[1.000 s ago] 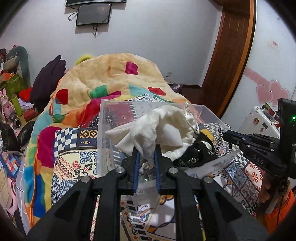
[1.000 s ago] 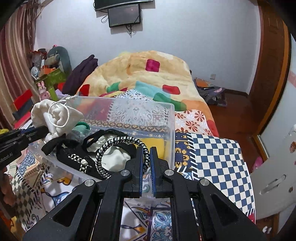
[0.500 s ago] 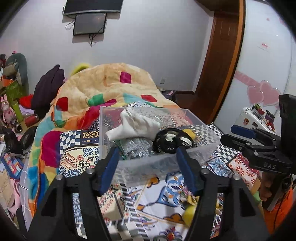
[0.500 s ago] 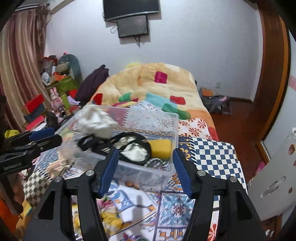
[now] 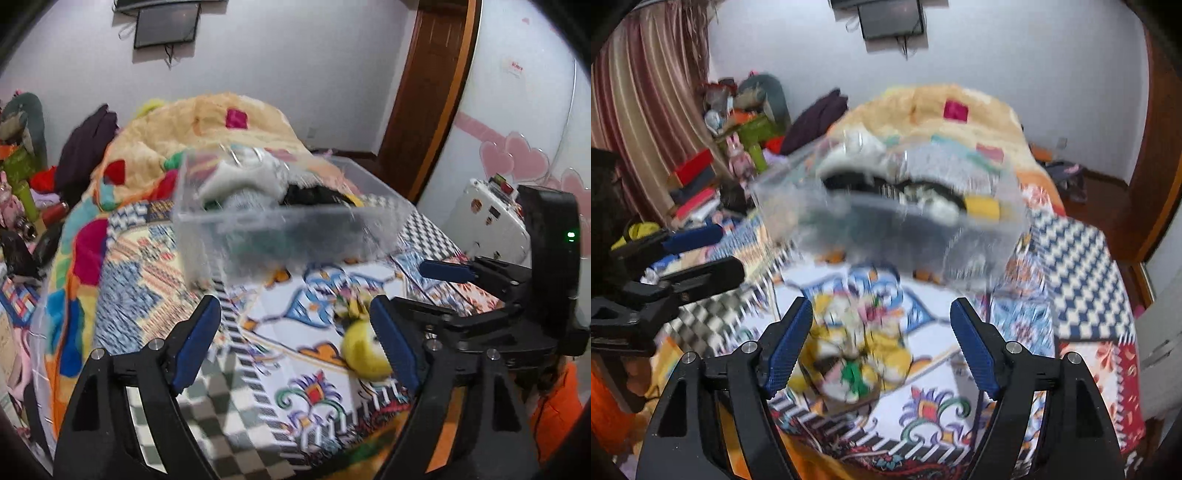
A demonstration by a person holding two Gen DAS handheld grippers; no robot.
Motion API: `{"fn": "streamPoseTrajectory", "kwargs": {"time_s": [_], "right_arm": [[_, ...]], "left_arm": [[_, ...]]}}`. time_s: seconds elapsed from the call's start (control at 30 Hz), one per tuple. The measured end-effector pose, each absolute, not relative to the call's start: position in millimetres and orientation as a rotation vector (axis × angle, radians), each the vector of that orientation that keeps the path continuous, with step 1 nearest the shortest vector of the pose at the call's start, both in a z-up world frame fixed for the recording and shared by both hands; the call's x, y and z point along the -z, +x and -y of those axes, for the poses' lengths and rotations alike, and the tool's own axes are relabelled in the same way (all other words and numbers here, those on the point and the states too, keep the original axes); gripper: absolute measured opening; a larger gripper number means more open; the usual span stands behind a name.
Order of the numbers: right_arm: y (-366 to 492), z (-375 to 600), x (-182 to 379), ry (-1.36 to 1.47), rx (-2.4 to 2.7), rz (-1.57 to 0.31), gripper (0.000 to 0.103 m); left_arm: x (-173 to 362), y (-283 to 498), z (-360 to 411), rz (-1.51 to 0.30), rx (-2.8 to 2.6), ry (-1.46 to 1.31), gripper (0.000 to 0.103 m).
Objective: Organize soft objects
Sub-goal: 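Grasp the yellow doll-face ball with the left tool while the right tool grasps the floral scrunchie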
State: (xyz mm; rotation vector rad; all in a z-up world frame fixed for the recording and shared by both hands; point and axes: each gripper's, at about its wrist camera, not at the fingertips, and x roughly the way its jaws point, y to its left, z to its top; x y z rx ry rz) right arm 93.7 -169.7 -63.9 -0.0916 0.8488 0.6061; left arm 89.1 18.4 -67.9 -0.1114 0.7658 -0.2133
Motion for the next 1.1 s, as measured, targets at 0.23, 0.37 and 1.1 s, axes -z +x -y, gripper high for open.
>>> {"fn": "streamPoseTrajectory", "kwargs": {"time_s": [0.23,0.37,1.1], "right_arm": [[94.5,190.3,75.4,-0.066,-0.556,-0.872,0.074],[94.0,198.1,85.1,-0.049,-0.544,-0.912,0.073],[84.2,205.5,51.4,-0.05,-0.547,-0.771,0.016]], "left_arm": [[82.5,90.3,9.7,-0.81,0.285,-0.087,0.083],[90.9,92.4,25.4,-0.837,0.317,-0.078,0.083],[82.8,90.7,28.8,-0.772,0.282,-0.036,0.045]]}}
